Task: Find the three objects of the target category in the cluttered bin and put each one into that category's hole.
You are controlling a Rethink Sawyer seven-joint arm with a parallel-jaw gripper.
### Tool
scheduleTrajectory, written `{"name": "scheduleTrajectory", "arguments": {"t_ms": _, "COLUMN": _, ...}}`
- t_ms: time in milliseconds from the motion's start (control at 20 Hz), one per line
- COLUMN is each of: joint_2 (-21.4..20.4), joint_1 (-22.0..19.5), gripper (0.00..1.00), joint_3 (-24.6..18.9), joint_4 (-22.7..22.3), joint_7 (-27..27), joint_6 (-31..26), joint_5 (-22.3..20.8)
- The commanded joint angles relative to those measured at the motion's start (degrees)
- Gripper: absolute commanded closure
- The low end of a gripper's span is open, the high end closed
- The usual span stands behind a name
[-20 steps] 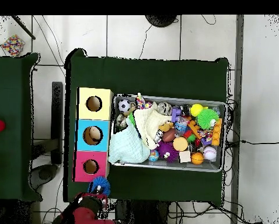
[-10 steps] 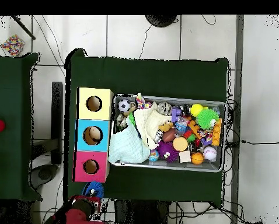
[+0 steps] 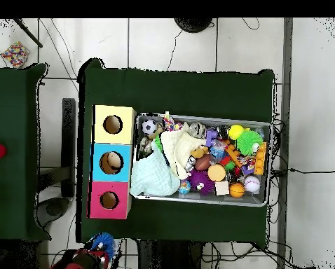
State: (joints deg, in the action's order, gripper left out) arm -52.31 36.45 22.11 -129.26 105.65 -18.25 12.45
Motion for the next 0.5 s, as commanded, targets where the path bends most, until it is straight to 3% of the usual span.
{"name": "scheduleTrajectory", "arguments": {"t_ms": 50, "joint_2": -4.33, "joint_1": 0.51, "gripper": 1.00, "joint_3": 5.93, "joint_4": 10.65, "joint_7": 16.65, "joint_6": -12.77, "joint_5": 2.24}}
{"name": "scheduleTrajectory", "arguments": {"t_ms": 500, "joint_2": -1.25, "joint_1": 1.83, "gripper": 1.00, "joint_3": 9.30, "joint_4": 19.94, "joint_7": 19.01, "joint_6": -17.96, "joint_5": 1.73}}
